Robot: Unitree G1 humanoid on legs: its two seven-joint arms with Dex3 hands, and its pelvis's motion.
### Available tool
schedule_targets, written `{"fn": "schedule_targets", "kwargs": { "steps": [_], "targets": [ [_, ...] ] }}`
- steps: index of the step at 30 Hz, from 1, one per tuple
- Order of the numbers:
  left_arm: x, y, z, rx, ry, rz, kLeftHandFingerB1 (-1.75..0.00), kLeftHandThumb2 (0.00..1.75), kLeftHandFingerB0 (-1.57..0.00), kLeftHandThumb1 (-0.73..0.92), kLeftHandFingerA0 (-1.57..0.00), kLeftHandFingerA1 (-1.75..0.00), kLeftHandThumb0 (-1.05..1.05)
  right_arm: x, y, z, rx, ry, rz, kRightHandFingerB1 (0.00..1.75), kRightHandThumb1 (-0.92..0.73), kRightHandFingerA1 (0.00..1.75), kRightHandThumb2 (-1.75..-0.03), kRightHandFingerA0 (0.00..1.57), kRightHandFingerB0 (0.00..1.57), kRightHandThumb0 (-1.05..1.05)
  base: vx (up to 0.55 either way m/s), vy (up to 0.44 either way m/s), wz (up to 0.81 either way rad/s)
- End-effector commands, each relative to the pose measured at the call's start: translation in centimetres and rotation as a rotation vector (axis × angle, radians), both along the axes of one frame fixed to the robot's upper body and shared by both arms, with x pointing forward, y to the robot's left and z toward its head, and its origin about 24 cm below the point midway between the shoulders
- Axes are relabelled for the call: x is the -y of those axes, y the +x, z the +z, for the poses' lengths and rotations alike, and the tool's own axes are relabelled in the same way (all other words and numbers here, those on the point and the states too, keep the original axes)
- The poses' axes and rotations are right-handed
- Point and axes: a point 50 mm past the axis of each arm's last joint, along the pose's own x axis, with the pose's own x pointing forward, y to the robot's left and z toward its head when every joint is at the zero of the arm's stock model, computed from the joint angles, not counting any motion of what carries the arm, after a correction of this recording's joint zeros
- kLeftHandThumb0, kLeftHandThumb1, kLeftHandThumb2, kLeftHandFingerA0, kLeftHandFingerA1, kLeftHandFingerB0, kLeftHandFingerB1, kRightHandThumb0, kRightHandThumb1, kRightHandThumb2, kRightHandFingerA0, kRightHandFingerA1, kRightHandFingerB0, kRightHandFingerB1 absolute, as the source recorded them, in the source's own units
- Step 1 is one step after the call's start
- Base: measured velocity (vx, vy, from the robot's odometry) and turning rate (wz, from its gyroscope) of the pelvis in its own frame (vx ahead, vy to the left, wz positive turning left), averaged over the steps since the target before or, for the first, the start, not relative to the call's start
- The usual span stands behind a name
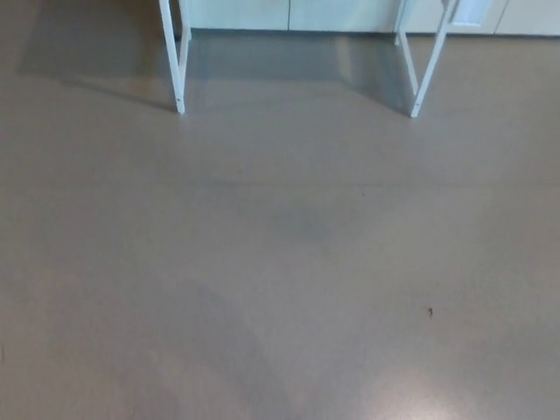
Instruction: The robot walks towards a desk on which an air pump is kept in the middle. It lifts it up and holds it with its left hand and uses its right hand to compress it by pushing its handle inwards.
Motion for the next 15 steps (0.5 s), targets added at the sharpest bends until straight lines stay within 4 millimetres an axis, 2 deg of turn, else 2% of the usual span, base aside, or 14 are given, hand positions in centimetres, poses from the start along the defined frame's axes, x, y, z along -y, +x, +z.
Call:
{"fn": "schedule_targets", "kwargs": {
  "steps": [1,2,4,9,13,15],
  "targets": [
    [-0.06,-0.14,-0.02,0.013,-0.019,0.020,-0.32,0.64,-0.35,0.79,-0.46,-0.35,-0.60,0.67,-0.06,0.39,0.006,-0.027,-0.001,0.36,-0.81,0.43,-0.64,0.45,0.36,-0.62,0.25,0.124,0.07],
    [-0.03,-0.12,-0.02,0.016,-0.024,0.021,-0.32,0.64,-0.35,0.79,-0.46,-0.36,-0.59,0.68,-0.07,0.40,0.009,-0.025,-0.001,0.36,-0.76,0.44,-0.66,0.44,0.35,-0.64,0.26,0.112,0.06],
    [0.00,-0.14,-0.06,0.014,-0.021,0.021,-0.33,0.64,-0.38,0.79,-0.51,-0.36,-0.60,0.72,-0.13,0.40,0.011,-0.022,-0.004,0.36,-0.80,0.43,-0.64,0.46,0.37,-0.62,0.24,0.076,0.11],
    [-0.02,0.09,0.02,0.013,-0.013,0.023,-0.32,0.64,-0.37,0.79,-0.49,-0.36,-0.61,0.70,0.07,0.48,0.008,-0.026,0.004,0.35,-0.77,0.43,-0.65,0.43,0.32,-0.63,0.26,-0.068,0.13],
    [0.00,0.05,0.03,0.007,-0.007,0.005,-0.33,0.65,-0.38,0.80,-0.50,-0.36,-0.60,0.68,-0.01,0.41,0.009,-0.016,-0.008,0.36,-0.76,0.44,-0.66,0.43,0.33,-0.65,0.37,-0.147,0.52],
    [0.02,-0.08,-0.05,0.006,-0.009,0.008,-0.33,0.65,-0.39,0.80,-0.51,-0.36,-0.60,0.67,-0.04,0.38,0.005,-0.017,-0.008,0.35,-0.80,0.44,-0.64,0.45,0.35,-0.63,0.48,-0.115,0.20]
  ]
}}
